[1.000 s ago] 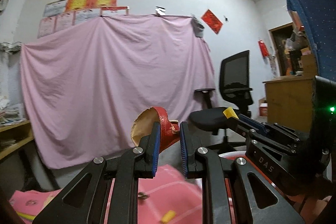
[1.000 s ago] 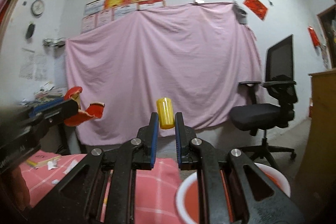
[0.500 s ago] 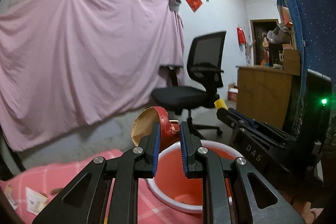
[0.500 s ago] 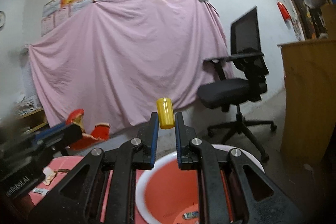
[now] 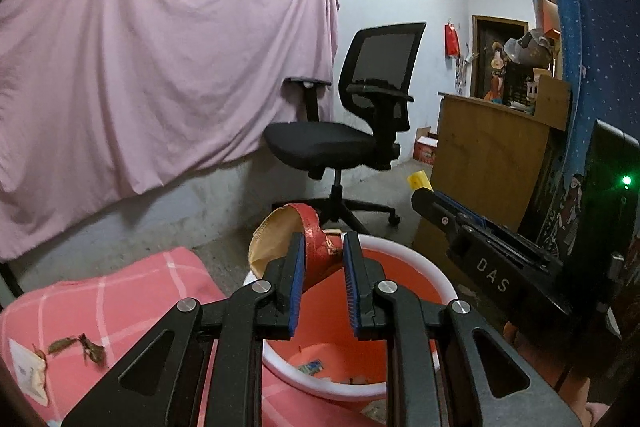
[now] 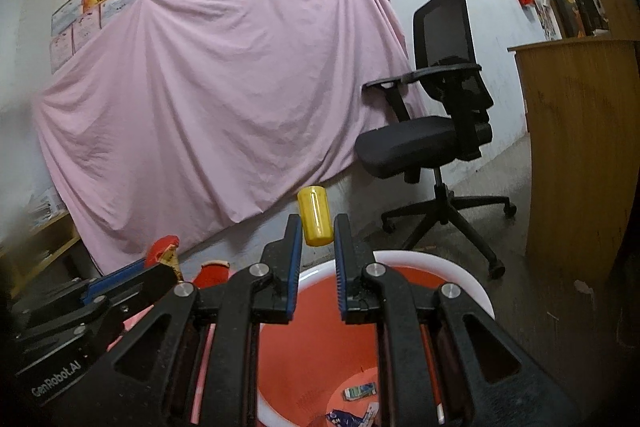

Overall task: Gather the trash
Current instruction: 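Open both tools over the orange bucket to drop the cup and yellow piece, then bring both tools back over the table, then grasp the green-white strip with the left tool while the right tool grasps a yellow piece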

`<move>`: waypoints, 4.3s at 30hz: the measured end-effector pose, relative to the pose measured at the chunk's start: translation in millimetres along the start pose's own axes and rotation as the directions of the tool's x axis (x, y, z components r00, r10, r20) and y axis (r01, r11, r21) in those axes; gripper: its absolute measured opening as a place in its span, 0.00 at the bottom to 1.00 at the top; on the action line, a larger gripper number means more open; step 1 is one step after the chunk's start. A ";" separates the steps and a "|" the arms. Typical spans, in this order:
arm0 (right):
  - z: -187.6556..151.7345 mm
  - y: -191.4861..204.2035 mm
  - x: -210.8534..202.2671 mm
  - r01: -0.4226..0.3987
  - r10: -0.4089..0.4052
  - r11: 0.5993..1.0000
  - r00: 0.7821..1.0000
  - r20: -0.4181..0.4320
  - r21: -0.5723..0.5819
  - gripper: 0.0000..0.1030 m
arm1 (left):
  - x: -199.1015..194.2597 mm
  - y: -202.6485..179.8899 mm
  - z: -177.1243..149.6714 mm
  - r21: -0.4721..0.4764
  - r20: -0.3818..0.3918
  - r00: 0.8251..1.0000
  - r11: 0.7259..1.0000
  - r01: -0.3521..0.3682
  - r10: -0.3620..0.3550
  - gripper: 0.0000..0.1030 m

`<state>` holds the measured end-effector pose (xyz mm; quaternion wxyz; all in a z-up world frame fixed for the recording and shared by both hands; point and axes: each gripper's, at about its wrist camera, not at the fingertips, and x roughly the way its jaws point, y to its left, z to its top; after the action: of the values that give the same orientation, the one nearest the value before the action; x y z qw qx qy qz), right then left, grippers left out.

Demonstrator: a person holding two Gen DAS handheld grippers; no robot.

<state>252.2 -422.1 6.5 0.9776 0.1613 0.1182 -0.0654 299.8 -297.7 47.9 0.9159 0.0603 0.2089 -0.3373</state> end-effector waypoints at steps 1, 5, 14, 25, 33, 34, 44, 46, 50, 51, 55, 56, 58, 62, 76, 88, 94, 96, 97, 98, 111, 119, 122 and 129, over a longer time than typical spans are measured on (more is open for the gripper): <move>-0.8 -0.4 1.6 0.001 -0.001 1.000 1.000 -0.010 0.003 1.00 | 3.6 1.6 0.7 -0.007 -0.016 1.000 1.000 -0.002 0.002 0.18; -1.1 -0.5 4.7 0.001 0.000 1.000 1.000 -0.027 0.006 1.00 | 10.1 10.5 -0.4 -0.061 -0.063 0.998 0.998 0.008 -0.011 0.32; -3.1 3.0 7.1 -0.006 0.006 1.000 0.999 -0.039 -0.006 1.00 | -3.9 29.9 -5.3 -0.123 -0.043 0.999 0.992 -0.033 0.028 0.33; -1.9 27.9 0.7 -0.054 0.054 0.997 0.999 0.001 -0.061 1.00 | -51.9 61.6 -9.9 -0.202 0.043 0.981 0.963 -0.178 0.191 0.40; -3.3 66.7 -11.9 -0.142 0.149 0.985 0.987 0.065 -0.101 1.00 | -108.8 93.6 -27.6 -0.274 0.106 0.933 0.912 -0.304 0.343 0.48; -3.9 71.2 -13.6 -0.149 0.157 0.983 0.985 0.072 -0.104 1.00 | -116.3 97.5 -30.1 -0.279 0.115 0.924 0.905 -0.321 0.364 0.48; -12.2 122.9 -27.3 -0.260 0.280 0.955 0.949 0.142 -0.142 1.00 | -193.0 130.3 -63.5 -0.370 0.248 0.785 0.805 -0.464 0.567 0.99; -14.7 130.6 -28.5 -0.285 0.308 0.945 0.941 0.143 -0.158 1.00 | -203.9 137.0 -70.8 -0.375 0.243 0.757 0.778 -0.504 0.607 0.99; -21.2 142.9 -30.2 -0.308 0.337 0.931 0.932 0.136 -0.197 1.00 | -223.8 149.9 -88.8 -0.382 0.231 0.736 0.755 -0.533 0.636 0.99; -22.6 145.5 -30.7 -0.312 0.343 0.927 0.930 0.133 -0.207 1.00 | -227.7 152.5 -93.5 -0.388 0.226 0.734 0.750 -0.535 0.640 0.99; -30.6 156.6 -34.2 -0.325 0.366 0.907 0.923 0.117 -0.269 1.00 | -240.1 155.3 -111.6 -0.390 0.219 0.719 0.734 -0.556 0.660 0.99; -32.3 159.0 -34.9 -0.328 0.371 0.901 0.922 0.112 -0.284 1.00 | -239.5 153.7 -112.2 -0.387 0.218 0.716 0.732 -0.560 0.663 0.99; -37.3 164.5 -36.7 -0.336 0.382 0.885 0.919 0.093 -0.322 1.00 | -244.8 153.7 -120.1 -0.378 0.215 0.717 0.733 -0.565 0.663 0.99; -48.0 174.2 -36.2 -0.339 0.378 0.860 0.926 0.028 -0.382 1.00 | -245.5 152.6 -131.5 -0.358 0.186 0.729 0.737 -0.574 0.658 0.99; -85.4 173.4 14.7 -0.393 0.265 0.835 0.901 -0.345 -0.386 1.00 | -201.1 175.3 -151.8 -0.339 -0.110 0.836 0.770 -0.540 0.538 0.99; -114.2 179.7 43.3 -0.474 0.232 0.811 0.799 -0.554 -0.343 1.00 | -153.9 208.7 -162.7 -0.406 -0.315 0.874 0.779 -0.477 0.371 0.94; -123.2 188.8 46.0 -0.498 0.217 0.785 0.778 -0.590 -0.368 1.00 | -144.4 218.6 -162.4 -0.425 -0.350 0.872 0.771 -0.474 0.343 0.85; -125.0 189.8 47.6 -0.503 0.215 0.784 0.771 -0.599 -0.365 1.00 | -142.5 219.2 -160.9 -0.418 -0.352 0.872 0.777 -0.472 0.340 0.85; -125.4 189.6 48.1 -0.505 0.216 0.784 0.768 -0.603 -0.362 1.00 | -141.3 219.6 -160.1 -0.412 -0.355 0.872 0.781 -0.470 0.337 0.85; -125.7 190.0 48.5 -0.507 0.218 0.784 0.765 -0.606 -0.359 1.00 | -139.7 219.5 -159.4 -0.411 -0.362 0.871 0.782 -0.469 0.332 0.84; -128.2 194.6 50.0 -0.518 0.218 0.779 0.752 -0.622 -0.354 0.94 | -132.4 217.3 -163.6 -0.362 -0.382 0.857 0.798 -0.482 0.345 0.63; -128.5 195.4 49.2 -0.518 0.219 0.780 0.753 -0.621 -0.352 0.94 | -134.7 213.5 -163.7 -0.370 -0.366 0.869 0.804 -0.465 0.334 0.57; -128.4 195.8 49.2 -0.518 0.220 0.780 0.752 -0.621 -0.351 0.94 | -137.0 210.5 -162.5 -0.377 -0.352 0.882 0.814 -0.441 0.314 0.57; -126.1 197.2 45.8 -0.520 0.241 0.781 0.761 -0.602 -0.345 0.94 | -148.2 201.4 -158.5 -0.395 -0.286 0.913 0.832 -0.390 0.292 0.57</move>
<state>302.6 -199.3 -62.0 0.9053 -0.0608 0.3574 0.2212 273.6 -15.9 -39.1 0.9229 -0.0775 0.3630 -0.1026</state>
